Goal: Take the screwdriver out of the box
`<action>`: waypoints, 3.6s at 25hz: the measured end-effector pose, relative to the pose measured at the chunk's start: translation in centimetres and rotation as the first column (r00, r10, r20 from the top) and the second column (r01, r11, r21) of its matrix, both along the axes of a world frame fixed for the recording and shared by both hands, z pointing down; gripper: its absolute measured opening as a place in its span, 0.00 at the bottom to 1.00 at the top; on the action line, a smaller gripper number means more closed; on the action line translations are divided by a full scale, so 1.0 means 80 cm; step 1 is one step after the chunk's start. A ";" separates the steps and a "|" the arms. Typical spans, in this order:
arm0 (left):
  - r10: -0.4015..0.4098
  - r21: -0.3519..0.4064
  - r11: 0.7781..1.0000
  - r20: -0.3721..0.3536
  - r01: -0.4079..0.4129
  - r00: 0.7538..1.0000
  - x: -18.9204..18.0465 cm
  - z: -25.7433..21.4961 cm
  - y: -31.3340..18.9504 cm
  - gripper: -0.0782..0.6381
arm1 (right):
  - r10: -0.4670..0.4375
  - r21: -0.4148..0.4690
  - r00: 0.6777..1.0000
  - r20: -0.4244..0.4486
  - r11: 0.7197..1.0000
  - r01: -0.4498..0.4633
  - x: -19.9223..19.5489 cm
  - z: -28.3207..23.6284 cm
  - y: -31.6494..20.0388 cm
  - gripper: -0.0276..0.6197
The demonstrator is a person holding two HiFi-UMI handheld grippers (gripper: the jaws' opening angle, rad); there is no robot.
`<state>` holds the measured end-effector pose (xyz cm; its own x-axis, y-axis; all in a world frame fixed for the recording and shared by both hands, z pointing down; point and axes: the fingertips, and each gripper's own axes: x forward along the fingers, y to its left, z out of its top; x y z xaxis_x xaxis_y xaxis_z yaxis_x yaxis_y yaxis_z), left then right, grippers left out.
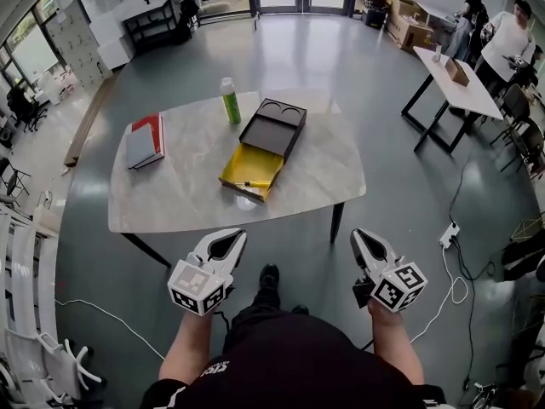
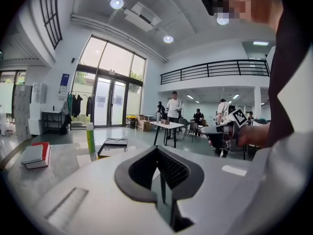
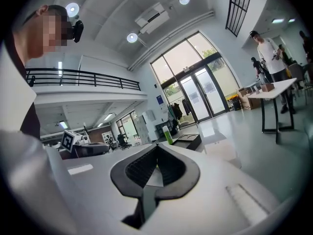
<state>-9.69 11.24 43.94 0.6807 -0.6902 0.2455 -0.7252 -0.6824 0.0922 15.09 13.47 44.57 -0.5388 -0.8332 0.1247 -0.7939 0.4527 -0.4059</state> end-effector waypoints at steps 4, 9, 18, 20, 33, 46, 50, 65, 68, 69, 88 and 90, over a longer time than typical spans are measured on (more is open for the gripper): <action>0.028 -0.001 1.000 -0.007 -0.028 1.000 0.004 0.000 -0.053 0.11 | 0.029 -0.008 1.000 0.001 1.000 -0.029 0.001 0.001 -0.042 0.07; 0.056 0.007 0.998 -0.006 -0.056 0.998 -0.003 -0.006 -0.128 0.11 | 0.038 0.006 0.999 -0.008 0.999 -0.038 -0.016 -0.011 -0.110 0.07; 0.094 0.012 0.996 -0.037 -0.093 0.995 -0.042 -0.009 -0.210 0.11 | 0.017 -0.014 1.000 -0.017 1.000 -0.017 -0.084 -0.016 -0.198 0.07; 0.093 0.004 0.996 -0.038 -0.093 0.995 -0.052 -0.003 -0.222 0.11 | 0.008 -0.020 1.000 -0.019 1.000 -0.008 -0.098 -0.015 -0.209 0.07; 0.070 -0.048 0.996 -0.037 -0.072 0.997 -0.016 0.021 -0.290 0.11 | -0.064 -0.077 0.998 0.009 0.995 0.064 -0.081 0.015 -0.280 0.06; -0.085 -0.081 0.993 -0.027 0.082 0.996 0.103 0.027 -0.356 0.11 | -0.249 -0.085 0.968 0.022 0.964 0.250 0.037 0.019 -0.379 0.07; -0.117 -0.097 0.988 0.025 0.118 0.993 0.100 0.039 -0.362 0.11 | -0.290 -0.096 0.957 0.023 0.952 0.291 0.045 0.025 -0.393 0.07; 0.222 -0.317 0.946 0.465 -0.073 0.857 0.041 0.209 -0.360 0.27 | -0.302 -0.163 0.952 0.058 0.938 0.307 -0.029 0.050 -0.413 0.07; 0.352 -0.404 0.905 0.535 -0.134 0.768 0.037 0.255 -0.347 0.28 | -0.298 -0.188 0.953 0.056 0.934 0.303 -0.036 0.061 -0.412 0.07; 0.385 -0.425 0.893 0.551 -0.148 0.740 0.035 0.267 -0.343 0.28 | -0.296 -0.195 0.954 0.055 0.934 0.301 -0.037 0.064 -0.412 0.07; 0.662 -0.604 0.747 0.643 -0.277 0.385 0.024 0.378 -0.319 0.31 | -0.263 -0.255 0.963 0.054 0.929 0.267 -0.030 0.089 -0.418 0.07; 0.671 -0.612 0.740 0.650 -0.277 0.357 0.024 0.384 -0.320 0.31 | -0.257 -0.254 0.965 0.053 0.931 0.262 -0.027 0.089 -0.420 0.07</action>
